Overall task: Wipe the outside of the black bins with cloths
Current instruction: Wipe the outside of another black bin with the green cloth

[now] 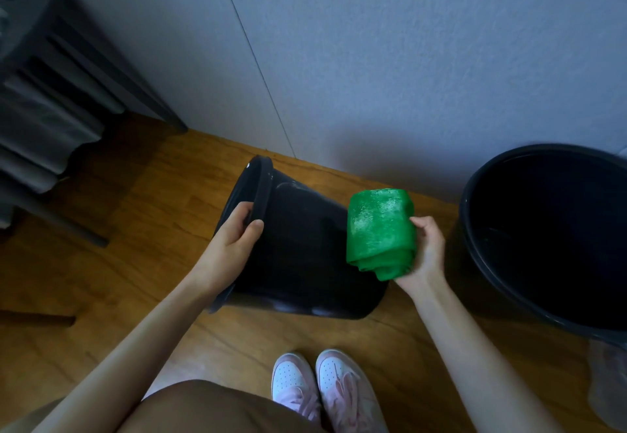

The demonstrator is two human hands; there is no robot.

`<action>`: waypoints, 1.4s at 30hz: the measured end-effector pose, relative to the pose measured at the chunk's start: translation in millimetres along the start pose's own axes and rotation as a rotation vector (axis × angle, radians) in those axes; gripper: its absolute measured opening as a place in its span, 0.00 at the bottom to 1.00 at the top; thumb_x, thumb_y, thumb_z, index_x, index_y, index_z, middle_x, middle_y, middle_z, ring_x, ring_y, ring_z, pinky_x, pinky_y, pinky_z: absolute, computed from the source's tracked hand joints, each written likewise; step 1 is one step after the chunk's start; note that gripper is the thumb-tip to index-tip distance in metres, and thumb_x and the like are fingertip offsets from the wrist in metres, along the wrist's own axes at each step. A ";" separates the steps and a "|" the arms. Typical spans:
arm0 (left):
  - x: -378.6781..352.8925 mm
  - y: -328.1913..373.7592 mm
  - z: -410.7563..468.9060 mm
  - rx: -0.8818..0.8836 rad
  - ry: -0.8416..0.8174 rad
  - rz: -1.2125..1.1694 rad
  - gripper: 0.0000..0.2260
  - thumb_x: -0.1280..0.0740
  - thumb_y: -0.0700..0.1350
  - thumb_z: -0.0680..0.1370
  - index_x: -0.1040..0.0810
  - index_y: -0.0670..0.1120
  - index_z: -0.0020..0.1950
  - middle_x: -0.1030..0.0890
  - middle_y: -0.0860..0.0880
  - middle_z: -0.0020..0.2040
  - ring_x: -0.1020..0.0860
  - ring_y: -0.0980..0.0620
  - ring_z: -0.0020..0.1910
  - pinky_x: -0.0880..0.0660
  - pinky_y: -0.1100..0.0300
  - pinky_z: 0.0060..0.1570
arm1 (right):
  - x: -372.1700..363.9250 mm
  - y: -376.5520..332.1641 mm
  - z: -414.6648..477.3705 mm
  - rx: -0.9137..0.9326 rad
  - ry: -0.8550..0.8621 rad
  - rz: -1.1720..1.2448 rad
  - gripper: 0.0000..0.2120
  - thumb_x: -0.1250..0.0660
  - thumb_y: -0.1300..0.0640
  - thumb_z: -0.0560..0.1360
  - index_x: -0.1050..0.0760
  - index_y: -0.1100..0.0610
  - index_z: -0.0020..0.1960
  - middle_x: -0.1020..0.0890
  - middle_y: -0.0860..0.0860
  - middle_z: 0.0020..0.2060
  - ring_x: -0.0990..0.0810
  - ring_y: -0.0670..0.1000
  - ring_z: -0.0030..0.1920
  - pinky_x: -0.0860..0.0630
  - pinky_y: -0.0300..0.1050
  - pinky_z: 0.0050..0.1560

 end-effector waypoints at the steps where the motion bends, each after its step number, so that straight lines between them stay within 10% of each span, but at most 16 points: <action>1: -2.3 0.1 0.6 -0.008 -0.012 0.000 0.10 0.45 0.42 0.82 0.32 0.58 0.49 0.25 0.55 0.48 0.23 0.67 0.42 0.27 0.76 0.34 | -1.3 5.0 -0.1 -0.015 -0.010 -0.023 0.10 0.41 0.56 0.67 0.23 0.58 0.34 0.20 0.54 0.30 0.19 0.53 0.31 0.27 0.46 0.43; 6: -9.2 2.4 -1.0 -0.035 -0.024 0.009 0.13 0.46 0.39 0.82 0.34 0.58 0.46 0.28 0.59 0.45 0.26 0.77 0.37 0.30 0.80 0.33 | -5.2 20.9 10.0 -0.022 -0.071 -0.257 0.06 0.40 0.62 0.74 0.24 0.59 0.45 0.18 0.55 0.36 0.19 0.54 0.37 0.24 0.47 0.43; 12: -3.7 0.8 -2.9 -0.035 -0.014 0.013 0.13 0.45 0.40 0.82 0.33 0.58 0.46 0.26 0.57 0.45 0.25 0.75 0.37 0.29 0.79 0.34 | -0.4 -14.5 23.0 0.314 -0.043 -1.114 0.12 0.28 0.64 0.68 0.30 0.55 0.36 0.25 0.48 0.32 0.26 0.48 0.35 0.31 0.35 0.34; 16: 2.6 -0.3 -3.4 -0.042 0.007 0.028 0.11 0.44 0.41 0.82 0.30 0.57 0.48 0.23 0.54 0.45 0.22 0.65 0.43 0.26 0.74 0.37 | 1.6 -23.5 27.5 0.378 0.043 -1.505 0.11 0.28 0.54 0.69 0.27 0.59 0.37 0.22 0.51 0.33 0.23 0.51 0.36 0.28 0.45 0.39; 24: 6.7 -4.7 0.1 -0.010 0.009 0.036 0.07 0.45 0.42 0.82 0.29 0.49 0.55 0.22 0.45 0.52 0.22 0.48 0.51 0.23 0.54 0.49 | 15.6 -38.0 14.4 0.136 0.128 -0.806 0.17 0.36 0.53 0.77 0.31 0.53 0.64 0.24 0.53 0.54 0.22 0.50 0.47 0.26 0.43 0.41; 31: 3.7 -2.4 -1.4 0.003 0.001 0.003 0.08 0.45 0.42 0.82 0.29 0.50 0.56 0.21 0.48 0.51 0.22 0.50 0.51 0.25 0.60 0.46 | -7.0 -29.1 7.2 0.063 -0.159 -0.676 0.29 0.35 0.79 0.65 0.31 0.61 0.63 0.23 0.59 0.52 0.22 0.56 0.51 0.24 0.46 0.46; 42: -0.1 -6.7 -2.0 0.004 -0.037 0.010 0.09 0.44 0.37 0.80 0.29 0.50 0.50 0.21 0.49 0.47 0.20 0.59 0.41 0.23 0.66 0.35 | -42.8 -72.4 -44.9 1.143 0.301 -1.421 0.15 0.20 0.59 0.59 0.21 0.58 0.43 0.27 0.56 0.51 0.28 0.63 0.55 0.39 0.37 0.58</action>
Point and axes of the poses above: each hand's wrist, its own z-axis towards the middle knuckle, its own x-axis out of the back of the hand, y = z × x, the point moved 10 cm from there along z, towards the middle knuckle
